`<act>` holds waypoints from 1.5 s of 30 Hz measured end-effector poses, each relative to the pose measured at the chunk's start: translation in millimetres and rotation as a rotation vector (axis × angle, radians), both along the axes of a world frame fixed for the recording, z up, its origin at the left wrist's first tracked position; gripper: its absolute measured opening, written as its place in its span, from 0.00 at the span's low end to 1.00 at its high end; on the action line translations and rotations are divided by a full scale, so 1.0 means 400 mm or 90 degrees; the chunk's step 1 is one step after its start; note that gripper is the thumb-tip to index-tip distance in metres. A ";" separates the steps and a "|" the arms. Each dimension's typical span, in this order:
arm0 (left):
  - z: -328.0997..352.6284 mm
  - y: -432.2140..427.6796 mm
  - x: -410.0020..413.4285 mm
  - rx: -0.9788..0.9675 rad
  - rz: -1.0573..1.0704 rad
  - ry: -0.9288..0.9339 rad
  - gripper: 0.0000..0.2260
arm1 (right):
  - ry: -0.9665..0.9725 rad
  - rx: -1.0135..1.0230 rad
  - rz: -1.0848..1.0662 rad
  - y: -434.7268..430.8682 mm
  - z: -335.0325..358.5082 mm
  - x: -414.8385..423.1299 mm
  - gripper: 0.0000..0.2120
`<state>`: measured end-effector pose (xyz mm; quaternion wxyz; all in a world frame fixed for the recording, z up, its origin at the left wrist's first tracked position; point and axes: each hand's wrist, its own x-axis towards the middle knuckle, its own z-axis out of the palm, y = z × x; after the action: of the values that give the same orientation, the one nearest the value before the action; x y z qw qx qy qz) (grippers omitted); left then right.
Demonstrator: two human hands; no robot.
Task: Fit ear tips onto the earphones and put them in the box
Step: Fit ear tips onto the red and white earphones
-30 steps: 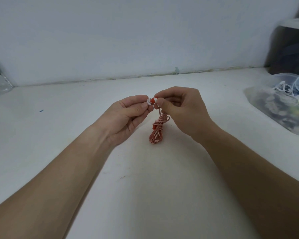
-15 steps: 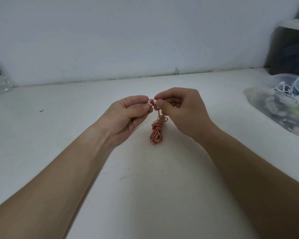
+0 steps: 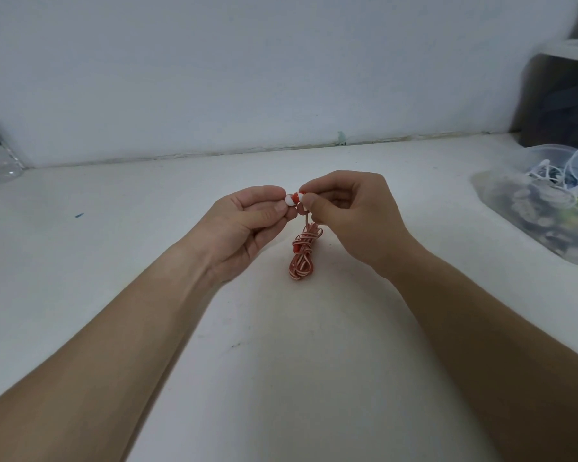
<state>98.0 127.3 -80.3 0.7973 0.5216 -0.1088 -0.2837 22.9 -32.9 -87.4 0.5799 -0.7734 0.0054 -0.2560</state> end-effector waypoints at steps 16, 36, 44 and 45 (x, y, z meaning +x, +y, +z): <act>-0.012 -0.003 0.002 -0.014 -0.004 0.016 0.08 | 0.006 0.004 0.032 0.001 0.005 -0.003 0.04; -0.007 0.001 -0.009 0.024 -0.008 0.048 0.07 | 0.032 -0.081 0.093 -0.021 0.003 0.004 0.06; -0.009 0.004 -0.007 0.015 -0.024 0.051 0.07 | 0.025 -0.085 0.094 -0.024 0.008 0.003 0.05; -0.008 0.003 -0.008 0.010 -0.021 0.051 0.08 | 0.024 -0.076 0.093 -0.023 0.008 0.003 0.05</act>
<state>94.7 128.5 -83.6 0.7923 0.5139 -0.0832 -0.3183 24.0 -42.3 -84.3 0.5497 -0.8095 -0.0555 -0.1984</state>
